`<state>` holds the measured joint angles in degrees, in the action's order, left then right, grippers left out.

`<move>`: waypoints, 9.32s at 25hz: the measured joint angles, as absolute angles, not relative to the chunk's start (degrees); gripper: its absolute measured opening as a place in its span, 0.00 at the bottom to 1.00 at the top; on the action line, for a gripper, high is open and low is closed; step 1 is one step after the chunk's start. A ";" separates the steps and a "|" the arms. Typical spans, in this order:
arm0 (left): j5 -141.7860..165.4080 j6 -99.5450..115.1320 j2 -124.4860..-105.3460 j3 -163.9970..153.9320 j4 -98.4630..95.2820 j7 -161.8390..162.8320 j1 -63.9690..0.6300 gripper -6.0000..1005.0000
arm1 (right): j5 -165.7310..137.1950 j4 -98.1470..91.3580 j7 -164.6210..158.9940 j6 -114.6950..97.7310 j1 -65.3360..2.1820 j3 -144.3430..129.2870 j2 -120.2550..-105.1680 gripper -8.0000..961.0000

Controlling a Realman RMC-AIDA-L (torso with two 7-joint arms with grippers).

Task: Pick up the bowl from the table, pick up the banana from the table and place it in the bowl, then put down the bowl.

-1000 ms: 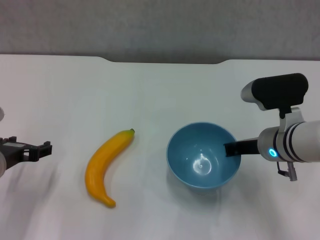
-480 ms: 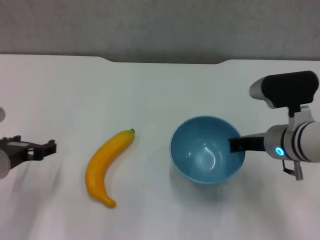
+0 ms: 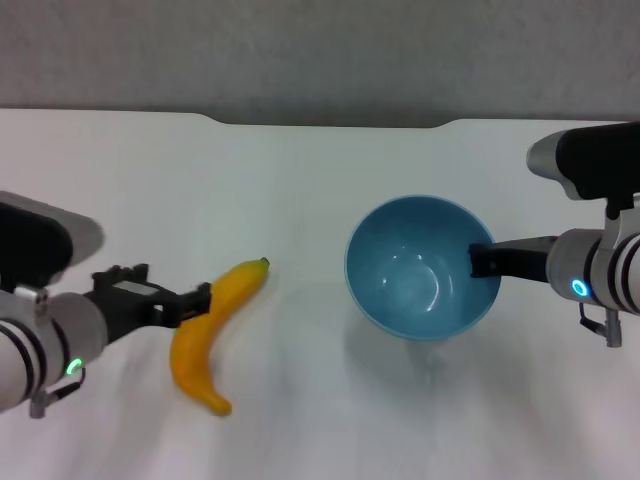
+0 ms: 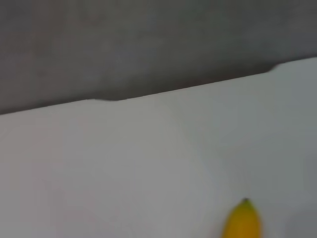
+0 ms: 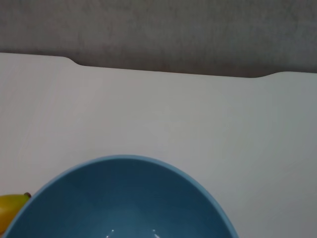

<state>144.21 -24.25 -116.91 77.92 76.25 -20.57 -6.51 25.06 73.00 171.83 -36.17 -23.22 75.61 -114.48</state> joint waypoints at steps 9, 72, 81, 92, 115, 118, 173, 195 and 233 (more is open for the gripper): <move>129.57 -23.32 -116.88 78.98 67.99 -34.97 -10.25 0.90 | 24.65 73.84 171.83 -36.02 -22.54 74.96 -114.51 0.04; 126.48 -21.16 -116.83 83.36 59.52 -33.44 -14.38 0.52 | 24.28 74.45 171.83 -34.10 -22.23 71.97 -114.52 0.04; 122.36 -29.75 -116.94 86.10 80.65 -33.93 -5.01 0.52 | 26.14 71.52 171.82 -34.09 -22.58 70.92 -114.60 0.04; 99.78 -32.67 -116.96 81.27 81.08 -47.59 -6.61 0.52 | 30.14 70.99 171.81 -32.45 -25.74 66.96 -114.65 0.04; 88.81 -33.74 -117.09 80.59 67.57 -58.21 -12.62 0.55 | 31.31 70.92 171.79 -31.62 -29.22 64.41 -114.79 0.04; 88.79 -33.90 -117.07 80.73 67.74 -58.24 -12.50 0.56 | 31.31 70.92 171.77 -31.57 -29.07 64.51 -114.78 0.04; 91.34 -26.45 -117.02 95.85 66.71 -69.00 -2.10 0.91 | 48.92 43.87 171.92 -35.42 -44.25 69.71 -114.92 0.05; 91.09 -26.45 -117.07 95.79 66.64 -69.00 -1.40 0.91 | 44.42 50.36 171.92 -30.09 -37.80 64.80 -114.67 0.23; 17.59 -60.52 -117.67 89.18 32.48 -148.30 -4.36 0.91 | 9.18 45.60 164.91 44.76 -8.48 62.42 -114.81 0.93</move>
<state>17.59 -60.52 -117.67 89.18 32.48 -148.30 -4.36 9.18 45.60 164.91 44.76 -8.48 62.42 -114.81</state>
